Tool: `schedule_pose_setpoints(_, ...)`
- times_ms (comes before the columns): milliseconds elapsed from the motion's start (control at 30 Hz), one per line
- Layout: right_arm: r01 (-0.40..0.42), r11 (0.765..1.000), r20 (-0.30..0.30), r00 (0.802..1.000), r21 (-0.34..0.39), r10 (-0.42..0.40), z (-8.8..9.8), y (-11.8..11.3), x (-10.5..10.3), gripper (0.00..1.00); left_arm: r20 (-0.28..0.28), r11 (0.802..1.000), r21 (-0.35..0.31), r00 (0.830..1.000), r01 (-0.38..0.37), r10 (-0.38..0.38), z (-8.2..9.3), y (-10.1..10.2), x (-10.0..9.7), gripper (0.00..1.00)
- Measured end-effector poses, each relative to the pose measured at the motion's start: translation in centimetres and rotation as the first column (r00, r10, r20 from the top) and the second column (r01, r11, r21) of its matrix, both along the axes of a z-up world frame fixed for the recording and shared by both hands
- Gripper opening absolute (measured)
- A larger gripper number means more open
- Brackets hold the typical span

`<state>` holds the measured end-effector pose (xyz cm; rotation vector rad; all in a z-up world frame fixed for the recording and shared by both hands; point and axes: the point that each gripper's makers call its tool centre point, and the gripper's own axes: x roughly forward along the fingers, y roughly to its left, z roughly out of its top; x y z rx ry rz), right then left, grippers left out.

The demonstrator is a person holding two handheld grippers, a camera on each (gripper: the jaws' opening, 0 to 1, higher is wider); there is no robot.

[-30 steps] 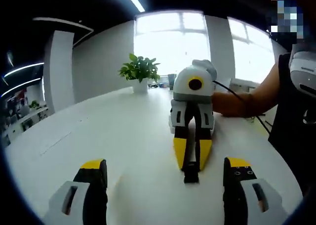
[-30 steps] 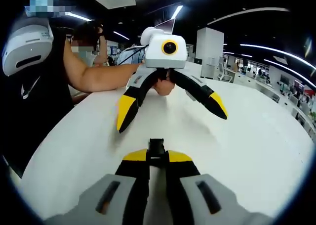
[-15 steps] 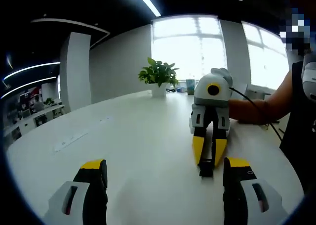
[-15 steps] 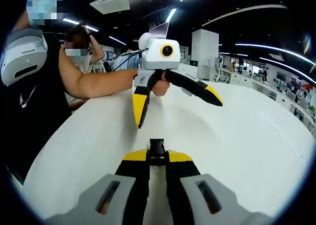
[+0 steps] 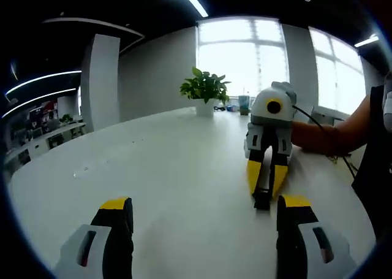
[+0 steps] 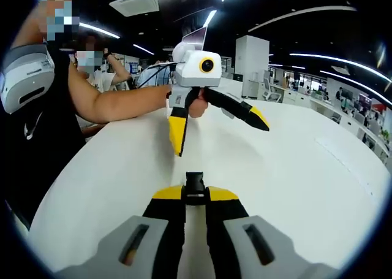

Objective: Snap the two parts of the plastic buckle together until the buckle closes and remains connected.

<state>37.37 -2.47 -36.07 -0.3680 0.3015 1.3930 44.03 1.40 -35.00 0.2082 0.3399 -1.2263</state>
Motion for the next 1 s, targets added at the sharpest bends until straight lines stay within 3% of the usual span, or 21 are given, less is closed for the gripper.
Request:
schedule_pose_setpoints(167,0.005,1.0,0.001,1.0,-0.005,-0.005,-0.1,0.0,0.3,0.09,0.009,0.997,-0.03,0.998,-0.069,0.069,0.7,0.4,1.5,0.99)
schedule_pose_setpoints(233,0.008,1.0,0.001,1.0,-0.006,-0.008,-0.1,-0.1,0.3,0.09,-0.012,0.996,-0.044,0.997,-0.077,0.076,0.8,0.7,1.7,0.98)
schedule_pose_setpoints(567,0.028,1.0,0.009,1.0,0.0,-0.028,0.3,-0.4,0.7,0.1,0.026,0.991,0.022,0.991,-0.13,0.13,-0.3,1.1,2.6,0.95)
schedule_pose_setpoints(767,0.033,0.999,0.014,0.999,-0.024,-0.033,-0.1,-0.4,0.7,0.1,0.029,0.984,0.022,0.984,-0.175,0.175,-0.3,1.7,3.2,0.95)
schedule_pose_setpoints(867,0.031,0.999,0.012,0.999,-0.013,-0.031,0.1,-0.3,0.5,0.1,0.028,0.977,0.036,0.978,-0.21,0.209,-0.4,2.4,3.7,0.9)
schedule_pose_setpoints(1000,0.032,0.999,0.011,0.999,-0.017,-0.032,0.0,-0.2,0.6,0.1,-0.017,0.967,-0.006,0.967,-0.255,0.255,-0.1,3.3,4.2,0.99)
